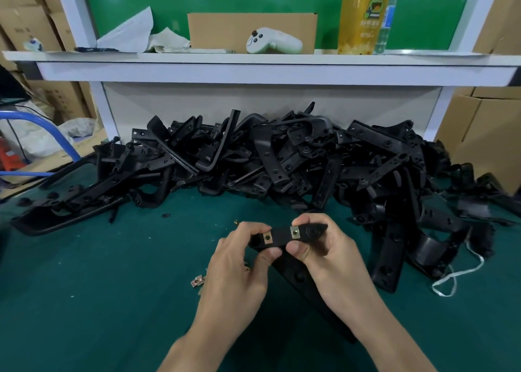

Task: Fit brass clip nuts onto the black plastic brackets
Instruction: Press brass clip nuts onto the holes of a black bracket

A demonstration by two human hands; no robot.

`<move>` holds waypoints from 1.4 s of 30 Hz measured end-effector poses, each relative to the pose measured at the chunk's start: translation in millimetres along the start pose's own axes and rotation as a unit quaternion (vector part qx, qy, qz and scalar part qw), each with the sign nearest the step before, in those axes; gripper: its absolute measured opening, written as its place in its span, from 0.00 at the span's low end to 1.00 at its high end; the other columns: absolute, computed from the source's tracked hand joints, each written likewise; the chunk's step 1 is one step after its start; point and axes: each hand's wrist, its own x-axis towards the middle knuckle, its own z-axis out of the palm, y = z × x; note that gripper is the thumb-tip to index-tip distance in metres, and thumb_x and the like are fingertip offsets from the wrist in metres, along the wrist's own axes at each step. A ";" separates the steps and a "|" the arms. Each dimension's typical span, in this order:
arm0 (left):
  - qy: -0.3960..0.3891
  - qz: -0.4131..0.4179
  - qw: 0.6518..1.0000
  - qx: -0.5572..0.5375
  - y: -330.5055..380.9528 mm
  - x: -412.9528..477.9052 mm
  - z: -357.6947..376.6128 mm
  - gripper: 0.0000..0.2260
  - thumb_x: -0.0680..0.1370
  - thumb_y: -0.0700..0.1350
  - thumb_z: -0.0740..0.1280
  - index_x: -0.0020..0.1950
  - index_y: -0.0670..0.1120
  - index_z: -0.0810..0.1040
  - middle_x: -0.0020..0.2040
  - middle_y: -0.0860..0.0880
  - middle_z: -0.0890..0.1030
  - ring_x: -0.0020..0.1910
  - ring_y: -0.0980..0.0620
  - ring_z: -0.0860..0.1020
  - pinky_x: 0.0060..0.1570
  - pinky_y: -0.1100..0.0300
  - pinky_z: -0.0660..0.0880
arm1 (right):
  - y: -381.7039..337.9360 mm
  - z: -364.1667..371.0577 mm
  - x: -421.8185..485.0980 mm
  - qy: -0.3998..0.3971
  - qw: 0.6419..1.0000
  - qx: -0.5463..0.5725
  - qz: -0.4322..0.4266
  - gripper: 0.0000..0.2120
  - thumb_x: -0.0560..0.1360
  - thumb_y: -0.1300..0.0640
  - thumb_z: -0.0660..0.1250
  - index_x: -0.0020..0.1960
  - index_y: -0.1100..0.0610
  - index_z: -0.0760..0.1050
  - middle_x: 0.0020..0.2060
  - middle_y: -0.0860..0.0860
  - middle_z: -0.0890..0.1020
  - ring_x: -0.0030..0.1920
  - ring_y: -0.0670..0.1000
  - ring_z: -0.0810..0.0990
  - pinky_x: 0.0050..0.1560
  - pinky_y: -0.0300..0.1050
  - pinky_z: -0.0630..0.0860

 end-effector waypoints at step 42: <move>0.051 -0.034 0.991 -0.117 14.7 5.1 -6.7 0.15 0.75 0.69 0.66 0.59 0.69 0.70 0.53 0.64 0.81 0.51 0.61 0.80 0.37 0.62 0.77 | -9.8 -6.2 -0.8 -0.014 0.995 0.095 0.029 0.13 0.68 0.47 0.75 0.52 0.40 0.83 0.50 0.44 0.86 0.52 0.42 0.84 0.49 0.30 0.77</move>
